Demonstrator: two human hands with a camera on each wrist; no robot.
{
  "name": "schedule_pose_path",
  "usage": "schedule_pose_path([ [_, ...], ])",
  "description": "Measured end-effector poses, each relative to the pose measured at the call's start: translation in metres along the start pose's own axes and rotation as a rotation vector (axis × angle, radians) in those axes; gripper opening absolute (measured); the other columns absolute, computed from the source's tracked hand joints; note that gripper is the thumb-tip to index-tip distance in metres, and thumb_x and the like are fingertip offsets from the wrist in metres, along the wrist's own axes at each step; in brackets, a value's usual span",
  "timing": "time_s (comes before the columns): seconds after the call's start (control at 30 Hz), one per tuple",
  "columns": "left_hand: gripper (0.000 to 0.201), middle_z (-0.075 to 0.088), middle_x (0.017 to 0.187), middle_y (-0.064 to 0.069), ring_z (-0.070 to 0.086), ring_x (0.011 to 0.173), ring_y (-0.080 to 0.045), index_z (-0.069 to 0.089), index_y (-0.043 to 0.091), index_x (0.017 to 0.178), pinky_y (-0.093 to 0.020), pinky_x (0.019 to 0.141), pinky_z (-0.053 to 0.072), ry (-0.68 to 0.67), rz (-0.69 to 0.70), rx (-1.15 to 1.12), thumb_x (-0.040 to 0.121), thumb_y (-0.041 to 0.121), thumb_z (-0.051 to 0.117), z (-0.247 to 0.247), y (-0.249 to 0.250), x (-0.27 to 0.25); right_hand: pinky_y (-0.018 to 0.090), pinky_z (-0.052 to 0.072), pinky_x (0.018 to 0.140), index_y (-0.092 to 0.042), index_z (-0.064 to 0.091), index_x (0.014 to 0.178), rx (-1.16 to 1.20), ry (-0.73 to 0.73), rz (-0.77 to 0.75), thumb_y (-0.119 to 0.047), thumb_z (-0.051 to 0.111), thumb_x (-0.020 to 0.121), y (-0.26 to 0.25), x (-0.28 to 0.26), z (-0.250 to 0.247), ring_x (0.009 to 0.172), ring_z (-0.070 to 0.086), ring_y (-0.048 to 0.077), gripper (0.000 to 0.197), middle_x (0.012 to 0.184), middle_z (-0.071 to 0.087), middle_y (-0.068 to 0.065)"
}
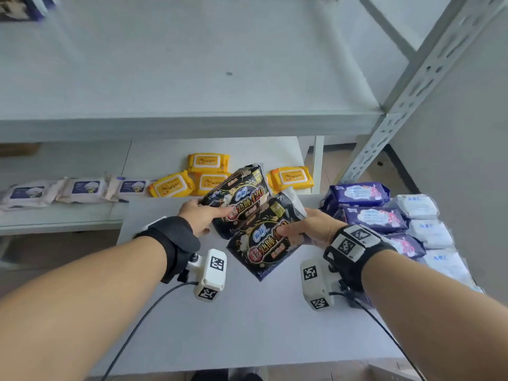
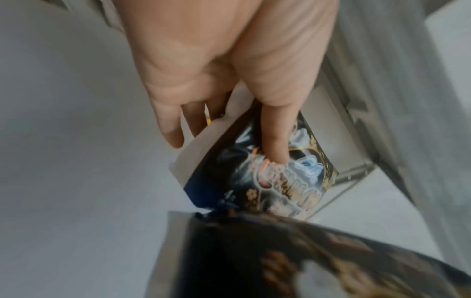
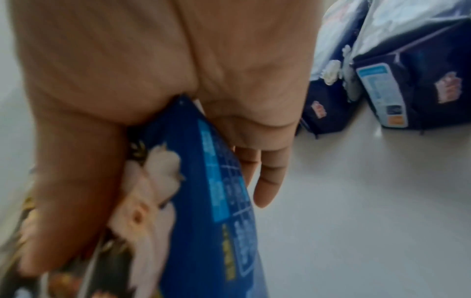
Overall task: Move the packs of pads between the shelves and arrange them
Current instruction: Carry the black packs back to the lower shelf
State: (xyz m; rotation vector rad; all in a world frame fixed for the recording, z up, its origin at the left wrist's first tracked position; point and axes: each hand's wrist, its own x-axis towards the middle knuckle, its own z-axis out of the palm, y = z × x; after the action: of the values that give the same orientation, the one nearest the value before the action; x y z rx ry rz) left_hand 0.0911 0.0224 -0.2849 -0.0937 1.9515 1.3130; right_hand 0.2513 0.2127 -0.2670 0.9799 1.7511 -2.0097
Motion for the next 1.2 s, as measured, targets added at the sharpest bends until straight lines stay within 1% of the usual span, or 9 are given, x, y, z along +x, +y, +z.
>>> schedule_pose_path([
  [0.07, 0.052, 0.069, 0.110, -0.004, 0.062, 0.098, -0.019, 0.059, 0.014, 0.115, -0.035, 0.078, 0.046, 0.005, -0.012, -0.106, 0.069, 0.017, 0.083, -0.023, 0.011, -0.019, 0.033, 0.059, 0.066, -0.003, 0.061, 0.089, 0.066, -0.044, -0.039, 0.005, 0.069, 0.076, -0.024, -0.011, 0.009, 0.069, 0.072, 0.021, 0.017, 0.076, 0.074, 0.009],
  [0.17, 0.048, 0.071, 0.103, -0.008, 0.065, 0.086, -0.019, 0.060, 0.011, 0.119, -0.029, 0.064, 0.047, -0.007, -0.004, -0.222, 0.074, 0.015, 0.078, -0.059, 0.030, -0.050, 0.035, 0.059, 0.070, -0.001, 0.063, 0.097, 0.143, -0.064, -0.122, -0.004, 0.072, 0.065, -0.064, -0.029, 0.028, 0.080, 0.072, 0.026, 0.033, 0.090, 0.074, 0.013],
  [0.27, 0.037, 0.069, 0.110, -0.014, 0.069, 0.083, -0.020, 0.062, 0.007, 0.113, -0.029, 0.064, 0.051, -0.005, 0.046, -0.292, 0.080, 0.018, 0.072, -0.095, 0.048, -0.079, 0.031, 0.060, 0.063, -0.001, 0.063, 0.100, 0.259, -0.103, -0.213, -0.012, 0.070, 0.066, -0.103, -0.044, 0.050, 0.075, 0.073, 0.025, 0.037, 0.089, 0.075, 0.014],
  [0.47, 0.047, 0.067, 0.115, -0.014, 0.064, 0.103, -0.026, 0.063, 0.007, 0.119, -0.042, 0.099, 0.047, 0.028, 0.155, -0.477, 0.083, 0.038, 0.064, -0.156, 0.081, -0.122, 0.026, 0.058, 0.067, -0.012, 0.066, 0.101, 0.349, -0.144, -0.360, -0.036, 0.062, 0.073, -0.155, -0.056, 0.098, 0.072, 0.070, 0.017, 0.037, 0.086, 0.074, 0.005],
  [0.57, 0.036, 0.073, 0.098, -0.007, 0.071, 0.080, -0.018, 0.067, 0.012, 0.102, -0.030, 0.072, 0.057, 0.083, 0.197, -0.476, 0.081, 0.041, 0.067, -0.187, 0.092, -0.135, 0.022, 0.055, 0.052, -0.012, 0.064, 0.093, 0.354, -0.145, -0.392, -0.034, 0.058, 0.081, -0.175, -0.059, 0.123, 0.061, 0.070, 0.014, 0.026, 0.076, 0.075, 0.003],
  [0.67, 0.037, 0.073, 0.094, -0.008, 0.071, 0.069, -0.016, 0.065, 0.009, 0.102, -0.022, 0.051, 0.055, 0.124, 0.219, -0.484, 0.079, 0.037, 0.071, -0.222, 0.100, -0.141, 0.021, 0.053, 0.048, -0.010, 0.063, 0.092, 0.301, -0.063, -0.400, -0.036, 0.061, 0.083, -0.193, -0.058, 0.150, 0.057, 0.069, 0.014, 0.028, 0.071, 0.074, 0.004],
  [0.87, 0.043, 0.072, 0.098, -0.007, 0.066, 0.084, -0.019, 0.064, 0.013, 0.106, -0.025, 0.061, 0.053, 0.108, 0.257, -0.430, 0.075, 0.040, 0.072, -0.301, 0.109, -0.128, 0.024, 0.051, 0.058, -0.011, 0.064, 0.088, 0.207, 0.049, -0.415, -0.044, 0.067, 0.063, -0.226, -0.038, 0.222, 0.063, 0.067, 0.014, 0.041, 0.073, 0.073, 0.003],
  [1.0, 0.055, 0.067, 0.115, -0.009, 0.058, 0.111, -0.026, 0.062, 0.011, 0.115, -0.034, 0.089, 0.044, 0.175, 0.284, -0.293, 0.071, 0.042, 0.077, -0.376, 0.122, -0.096, 0.029, 0.031, 0.065, -0.014, 0.064, 0.086, 0.165, 0.153, -0.417, -0.050, 0.068, 0.059, -0.242, -0.015, 0.282, 0.073, 0.052, 0.016, 0.045, 0.084, 0.068, 0.005],
  [1.2, 0.061, 0.068, 0.116, -0.005, 0.057, 0.115, -0.023, 0.062, 0.012, 0.117, -0.031, 0.085, 0.039, 0.067, 0.319, -0.130, 0.069, 0.045, 0.078, -0.467, 0.155, -0.060, 0.025, 0.035, 0.062, -0.009, 0.064, 0.090, 0.263, 0.224, -0.448, -0.042, 0.072, 0.060, -0.266, 0.008, 0.356, 0.074, 0.057, 0.018, 0.046, 0.087, 0.069, 0.009],
])
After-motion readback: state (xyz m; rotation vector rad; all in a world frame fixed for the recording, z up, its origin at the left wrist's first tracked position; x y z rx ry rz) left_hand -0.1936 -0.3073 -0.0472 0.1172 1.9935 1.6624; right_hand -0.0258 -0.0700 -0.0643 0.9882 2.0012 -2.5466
